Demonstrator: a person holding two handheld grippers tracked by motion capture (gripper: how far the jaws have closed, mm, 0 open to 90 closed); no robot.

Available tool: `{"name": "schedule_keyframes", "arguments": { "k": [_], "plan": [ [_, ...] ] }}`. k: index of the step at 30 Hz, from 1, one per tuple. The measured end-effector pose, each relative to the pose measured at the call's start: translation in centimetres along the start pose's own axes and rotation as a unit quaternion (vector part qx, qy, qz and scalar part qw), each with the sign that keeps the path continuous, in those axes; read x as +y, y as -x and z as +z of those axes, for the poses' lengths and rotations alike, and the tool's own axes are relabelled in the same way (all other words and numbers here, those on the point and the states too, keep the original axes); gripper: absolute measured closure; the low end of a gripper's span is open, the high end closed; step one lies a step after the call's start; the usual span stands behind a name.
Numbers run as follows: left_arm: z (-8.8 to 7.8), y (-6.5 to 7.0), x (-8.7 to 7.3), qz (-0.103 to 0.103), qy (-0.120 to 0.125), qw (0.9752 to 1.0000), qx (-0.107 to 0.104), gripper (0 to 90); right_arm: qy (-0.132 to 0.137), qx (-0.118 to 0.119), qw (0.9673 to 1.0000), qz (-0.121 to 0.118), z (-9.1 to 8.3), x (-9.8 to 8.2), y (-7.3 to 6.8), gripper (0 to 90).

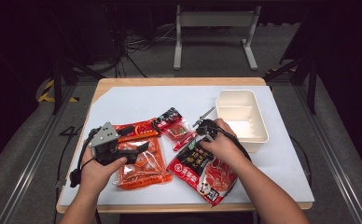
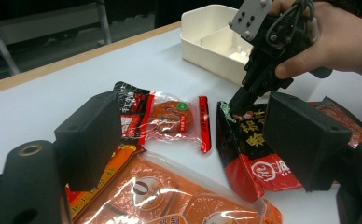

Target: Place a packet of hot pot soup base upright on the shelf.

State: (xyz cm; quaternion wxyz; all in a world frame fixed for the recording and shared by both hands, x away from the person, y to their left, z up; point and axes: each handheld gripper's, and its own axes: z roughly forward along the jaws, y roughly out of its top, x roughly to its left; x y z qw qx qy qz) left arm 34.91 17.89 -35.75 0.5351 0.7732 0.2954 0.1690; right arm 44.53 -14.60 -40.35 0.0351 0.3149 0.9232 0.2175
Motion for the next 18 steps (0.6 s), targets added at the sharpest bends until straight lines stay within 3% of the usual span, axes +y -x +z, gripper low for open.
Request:
{"name": "schedule_keyframes", "arguments": {
  "k": [5,18],
  "plan": [
    [0.0,0.0,0.0,0.000,0.000,1.0000,0.000,20.8,0.011,-0.001,0.9999,-0.007,-0.6,-0.1,-0.2,89.6],
    [0.2,0.2,0.0,0.000,-0.001,1.0000,-0.003,20.8,0.090,-0.002,0.9957,-0.024,-6.2,-0.4,-1.4,89.9]
  ]
}}
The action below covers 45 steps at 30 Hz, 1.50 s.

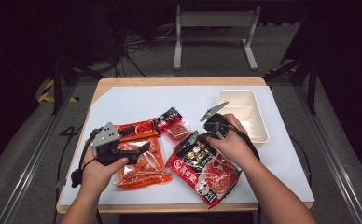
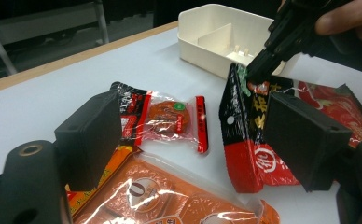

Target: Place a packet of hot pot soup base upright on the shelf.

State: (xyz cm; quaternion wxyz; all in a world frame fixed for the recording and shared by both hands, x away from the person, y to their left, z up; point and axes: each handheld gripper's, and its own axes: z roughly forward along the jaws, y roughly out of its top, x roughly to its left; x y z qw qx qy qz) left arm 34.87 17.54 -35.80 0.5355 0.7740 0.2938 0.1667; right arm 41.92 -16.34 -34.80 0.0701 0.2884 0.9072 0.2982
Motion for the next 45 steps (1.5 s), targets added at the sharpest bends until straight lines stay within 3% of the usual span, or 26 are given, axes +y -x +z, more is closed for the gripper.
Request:
{"name": "schedule_keyframes", "arguments": {
  "k": [11,23,33,40,45],
  "plan": [
    [0.3,0.1,0.0,0.002,-0.004,1.0000,-0.002,20.8,0.071,-0.005,0.9974,-0.006,-4.4,-0.1,-1.0,89.9],
    [0.6,0.5,0.0,0.004,-0.005,1.0000,-0.007,20.8,0.141,-0.014,0.9892,-0.035,-7.9,-0.1,-2.9,90.0],
    [1.1,0.8,0.0,0.004,-0.008,0.9999,-0.014,20.8,0.184,-0.038,0.9801,-0.062,-8.9,0.3,-4.2,90.0],
    [2.3,1.3,-0.2,0.005,-0.020,0.9997,-0.010,20.8,0.217,-0.039,0.9734,-0.064,-9.0,0.5,-4.4,90.0],
    [3.7,1.6,-0.4,-0.018,-0.022,0.9994,-0.021,20.8,0.235,-0.041,0.9686,-0.071,-9.2,0.8,-5.1,90.0]
  ]
}}
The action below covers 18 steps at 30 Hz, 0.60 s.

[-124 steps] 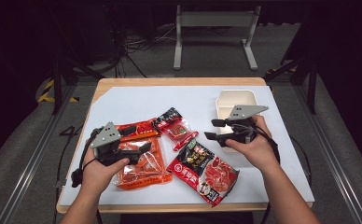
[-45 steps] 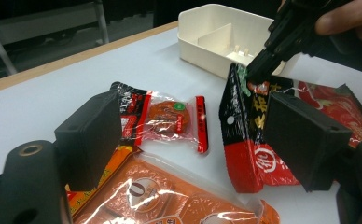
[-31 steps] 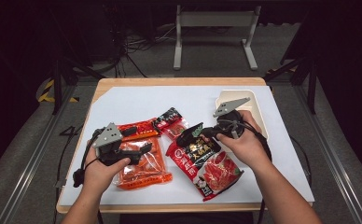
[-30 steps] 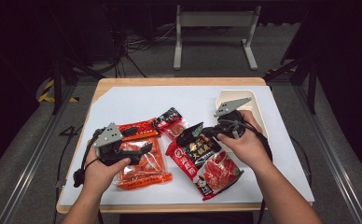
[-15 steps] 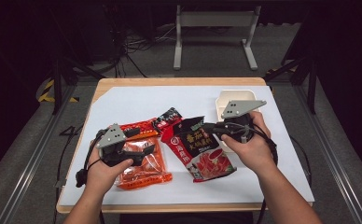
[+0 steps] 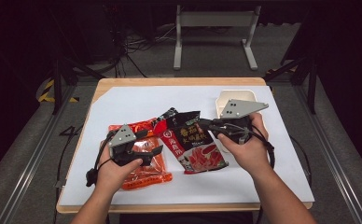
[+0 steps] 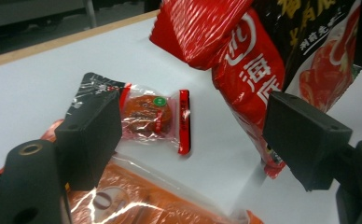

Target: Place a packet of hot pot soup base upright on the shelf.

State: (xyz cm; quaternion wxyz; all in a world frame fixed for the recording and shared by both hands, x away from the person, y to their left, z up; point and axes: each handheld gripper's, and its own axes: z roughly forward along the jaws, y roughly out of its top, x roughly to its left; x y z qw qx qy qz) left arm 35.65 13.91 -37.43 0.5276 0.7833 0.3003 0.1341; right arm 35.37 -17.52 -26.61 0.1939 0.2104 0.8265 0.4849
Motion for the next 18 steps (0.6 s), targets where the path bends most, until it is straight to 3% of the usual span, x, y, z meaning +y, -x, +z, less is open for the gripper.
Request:
{"name": "schedule_keyframes", "arguments": {
  "k": [1,5,8,9,11,13,18],
  "plan": [
    [0.40,0.07,-0.02,-0.005,0.004,1.0000,-0.005,20.8,0.004,0.000,1.0000,-0.002,0.00,0.07,-0.12,90.0],
    [0.83,0.14,0.15,-0.013,0.027,0.9988,-0.038,44.1,0.027,0.002,0.9996,-0.002,0.06,0.26,-0.56,90.0],
    [0.78,0.27,0.25,-0.009,0.034,0.9989,-0.031,55.8,0.031,0.004,0.9995,-0.002,0.28,0.21,-0.78,89.9],
    [0.71,0.30,0.29,-0.010,0.040,0.9987,-0.031,55.8,0.031,0.004,0.9995,-0.002,0.28,0.21,-0.78,89.9],
    [0.36,0.27,0.48,-0.012,0.043,0.9988,-0.022,71.3,0.033,0.004,0.9994,-0.004,0.54,-0.02,-0.93,89.9],
    [0.20,0.15,0.59,-0.025,0.048,0.9984,-0.021,74.2,0.038,0.009,0.9992,0.002,0.57,-0.19,-0.87,89.8],
    [-0.04,0.20,0.92,-0.027,0.049,0.9984,-0.010,79.2,0.045,0.010,0.9989,0.004,0.61,-0.41,-0.89,89.6]
  ]
}}
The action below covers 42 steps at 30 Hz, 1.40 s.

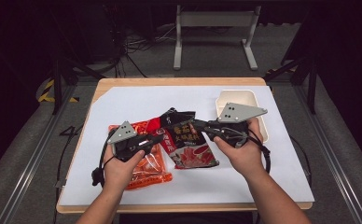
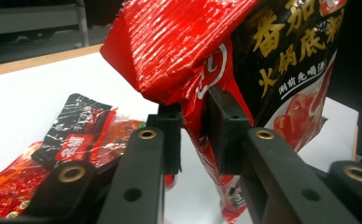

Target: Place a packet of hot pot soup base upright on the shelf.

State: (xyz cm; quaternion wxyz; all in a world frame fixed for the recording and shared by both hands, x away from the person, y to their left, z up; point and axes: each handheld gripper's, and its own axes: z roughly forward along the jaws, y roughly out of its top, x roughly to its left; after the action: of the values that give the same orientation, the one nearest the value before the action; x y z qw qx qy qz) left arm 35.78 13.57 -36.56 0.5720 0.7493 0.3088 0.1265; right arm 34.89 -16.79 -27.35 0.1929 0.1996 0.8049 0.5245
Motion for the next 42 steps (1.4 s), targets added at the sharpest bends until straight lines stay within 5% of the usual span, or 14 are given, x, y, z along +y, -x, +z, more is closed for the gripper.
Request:
{"name": "schedule_keyframes", "arguments": {
  "k": [7,28,42],
  "plan": [
    [-0.4,0.4,1.9,0.017,0.009,0.9994,0.029,84.5,-0.004,-0.025,0.9997,0.000,-0.5,-0.2,0.3,89.1],
    [2.4,1.8,7.2,0.059,0.004,0.9973,0.043,85.7,-0.001,-0.092,0.9958,0.000,-3.0,0.5,3.5,89.3],
    [6.2,1.8,11.9,0.092,0.002,0.9942,0.055,85.6,0.023,-0.148,0.9886,0.009,-4.5,1.2,6.7,89.3]
  ]
}}
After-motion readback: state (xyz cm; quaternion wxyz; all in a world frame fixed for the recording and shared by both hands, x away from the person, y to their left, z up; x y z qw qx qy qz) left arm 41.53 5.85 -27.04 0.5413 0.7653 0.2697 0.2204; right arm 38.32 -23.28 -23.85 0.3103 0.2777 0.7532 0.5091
